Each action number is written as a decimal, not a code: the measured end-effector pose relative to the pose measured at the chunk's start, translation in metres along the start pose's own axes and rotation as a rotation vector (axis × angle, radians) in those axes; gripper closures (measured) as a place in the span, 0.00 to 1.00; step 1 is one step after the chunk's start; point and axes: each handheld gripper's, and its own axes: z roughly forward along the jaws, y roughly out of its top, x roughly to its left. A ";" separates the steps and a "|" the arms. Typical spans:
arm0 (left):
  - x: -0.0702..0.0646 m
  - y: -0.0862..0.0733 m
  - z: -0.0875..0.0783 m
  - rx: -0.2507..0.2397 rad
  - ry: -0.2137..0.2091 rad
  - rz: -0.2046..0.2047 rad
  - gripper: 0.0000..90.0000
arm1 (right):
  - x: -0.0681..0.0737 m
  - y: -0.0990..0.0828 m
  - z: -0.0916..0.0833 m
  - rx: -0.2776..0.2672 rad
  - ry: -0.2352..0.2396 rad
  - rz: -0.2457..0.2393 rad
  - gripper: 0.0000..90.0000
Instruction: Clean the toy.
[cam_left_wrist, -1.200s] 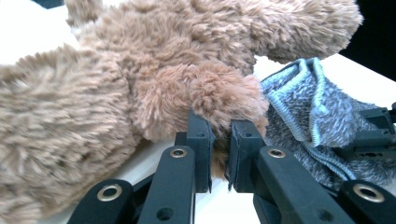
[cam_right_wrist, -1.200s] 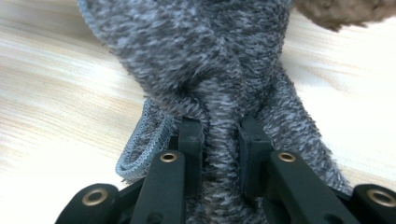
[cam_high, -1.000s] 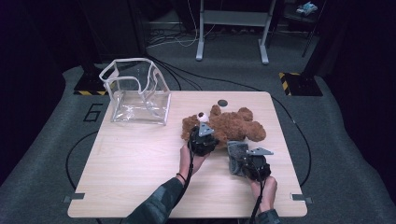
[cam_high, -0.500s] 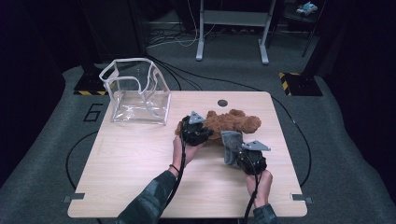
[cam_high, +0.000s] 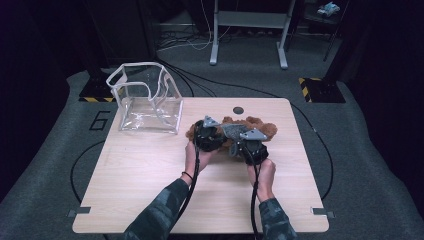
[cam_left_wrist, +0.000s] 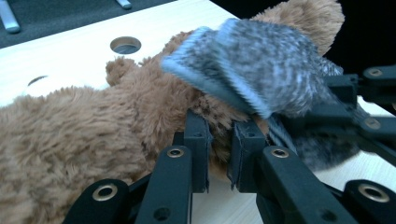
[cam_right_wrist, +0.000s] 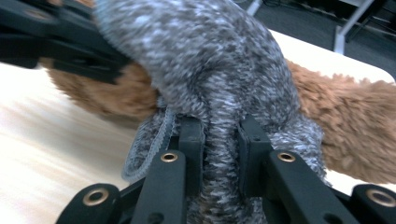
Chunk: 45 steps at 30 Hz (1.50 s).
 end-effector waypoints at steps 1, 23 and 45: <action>0.001 0.000 0.000 0.000 -0.001 -0.002 0.88 | -0.002 0.000 0.002 0.007 -0.010 0.013 0.84; 0.009 0.000 -0.002 0.012 0.004 -0.006 0.88 | -0.041 -0.021 -0.021 -0.014 -0.078 0.116 0.85; 0.009 -0.001 -0.002 0.018 -0.012 -0.023 0.88 | -0.064 -0.005 -0.003 0.012 -0.130 0.176 0.85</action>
